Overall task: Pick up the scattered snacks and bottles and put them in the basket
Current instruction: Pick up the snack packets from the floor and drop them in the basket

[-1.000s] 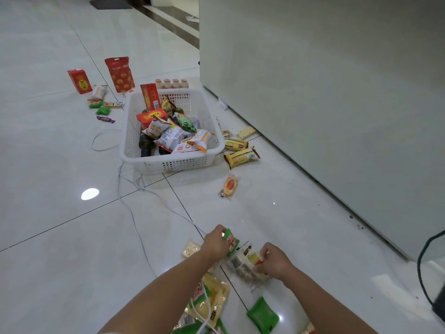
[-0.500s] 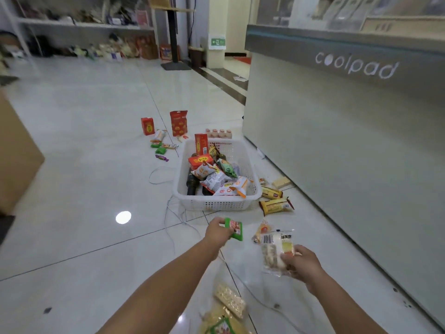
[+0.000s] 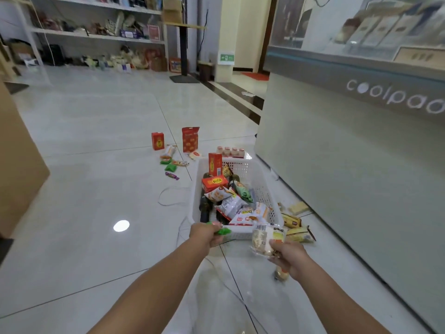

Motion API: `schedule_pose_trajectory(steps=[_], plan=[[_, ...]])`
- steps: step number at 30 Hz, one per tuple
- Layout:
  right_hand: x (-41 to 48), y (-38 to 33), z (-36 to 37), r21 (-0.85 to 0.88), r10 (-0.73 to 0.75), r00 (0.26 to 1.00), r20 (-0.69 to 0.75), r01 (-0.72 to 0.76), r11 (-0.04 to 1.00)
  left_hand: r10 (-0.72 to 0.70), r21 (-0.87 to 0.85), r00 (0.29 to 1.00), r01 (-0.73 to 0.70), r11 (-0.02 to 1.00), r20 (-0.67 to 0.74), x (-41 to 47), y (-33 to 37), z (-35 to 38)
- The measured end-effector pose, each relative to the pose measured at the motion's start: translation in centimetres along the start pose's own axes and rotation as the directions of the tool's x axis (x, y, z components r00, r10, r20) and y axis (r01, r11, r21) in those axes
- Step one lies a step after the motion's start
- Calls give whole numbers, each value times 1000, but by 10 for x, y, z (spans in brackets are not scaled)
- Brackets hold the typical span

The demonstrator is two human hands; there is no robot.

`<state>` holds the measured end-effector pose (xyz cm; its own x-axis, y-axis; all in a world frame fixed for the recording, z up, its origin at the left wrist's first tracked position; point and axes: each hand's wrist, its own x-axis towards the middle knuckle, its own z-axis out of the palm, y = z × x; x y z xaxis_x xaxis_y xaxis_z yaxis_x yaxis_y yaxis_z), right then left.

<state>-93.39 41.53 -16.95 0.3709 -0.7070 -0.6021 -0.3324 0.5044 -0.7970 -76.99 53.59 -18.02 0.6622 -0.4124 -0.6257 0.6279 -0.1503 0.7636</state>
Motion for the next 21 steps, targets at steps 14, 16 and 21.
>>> schedule_pose_trajectory(steps=[14, 16, 21], plan=[[31, 18, -30, -378, 29, 998, -54, -47, 924, 249, 609, 899, -429, 668, 360, 16, -68, 29], [21, 45, -57, -392, 59, 996, -63, -79, 917, 220, 654, 849, -514, 555, 481, 0, -99, 38], [-17, 121, -126, -478, 133, 989, -66, -148, 866, -125, 683, 673, -703, 200, 729, -31, -177, 45]])
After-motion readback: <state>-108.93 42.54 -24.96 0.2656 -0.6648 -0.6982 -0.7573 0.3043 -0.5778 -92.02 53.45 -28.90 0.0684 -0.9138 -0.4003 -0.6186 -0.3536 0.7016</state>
